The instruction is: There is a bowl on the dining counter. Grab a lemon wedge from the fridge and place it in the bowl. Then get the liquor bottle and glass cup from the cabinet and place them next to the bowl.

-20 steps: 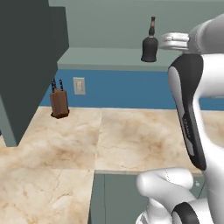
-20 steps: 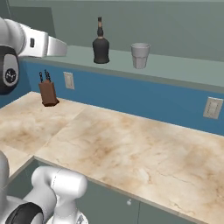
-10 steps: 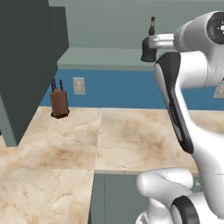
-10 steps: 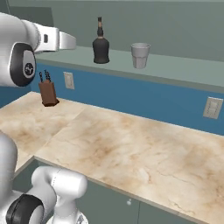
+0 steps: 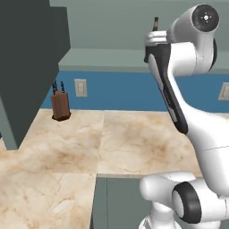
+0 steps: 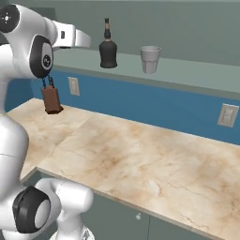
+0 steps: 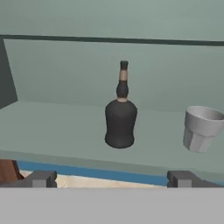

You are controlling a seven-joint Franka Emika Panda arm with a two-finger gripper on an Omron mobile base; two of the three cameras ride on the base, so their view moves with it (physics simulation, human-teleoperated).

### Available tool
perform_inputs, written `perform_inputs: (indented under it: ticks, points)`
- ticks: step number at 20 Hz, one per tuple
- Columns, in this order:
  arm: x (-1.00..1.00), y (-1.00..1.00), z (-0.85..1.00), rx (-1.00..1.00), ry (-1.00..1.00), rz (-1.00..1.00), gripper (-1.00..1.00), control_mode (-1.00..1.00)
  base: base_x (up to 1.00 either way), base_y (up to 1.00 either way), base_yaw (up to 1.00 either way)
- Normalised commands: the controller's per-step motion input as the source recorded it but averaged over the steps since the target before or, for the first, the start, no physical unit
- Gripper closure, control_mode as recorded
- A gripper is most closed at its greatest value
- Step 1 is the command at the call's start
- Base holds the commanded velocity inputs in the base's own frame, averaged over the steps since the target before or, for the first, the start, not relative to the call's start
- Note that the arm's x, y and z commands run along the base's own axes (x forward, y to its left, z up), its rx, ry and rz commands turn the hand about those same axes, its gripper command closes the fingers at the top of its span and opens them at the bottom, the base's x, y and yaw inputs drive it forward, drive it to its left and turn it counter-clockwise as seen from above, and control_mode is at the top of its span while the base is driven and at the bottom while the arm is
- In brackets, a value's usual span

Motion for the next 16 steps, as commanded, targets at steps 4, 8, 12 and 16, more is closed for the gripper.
perform_inputs:
  ticks: [4, 8, 12, 16]
  points:
    - [0.47, -0.04, 0.0, 0.0, 0.0, 0.0, -1.0, -1.0, 0.0, 0.0, 0.0]
    - [0.39, -0.17, 0.0, 0.0, 0.0, -0.01, -1.0, -1.0, 0.0, 0.0, 0.0]
    - [0.35, -0.26, -0.05, 0.0, 0.0, -0.02, -1.0, -1.0, 0.0, 0.0, 0.0]
    - [0.37, -0.21, 0.0, 0.0, 0.0, -0.03, -1.0, -1.0, 0.0, 0.0, 0.0]
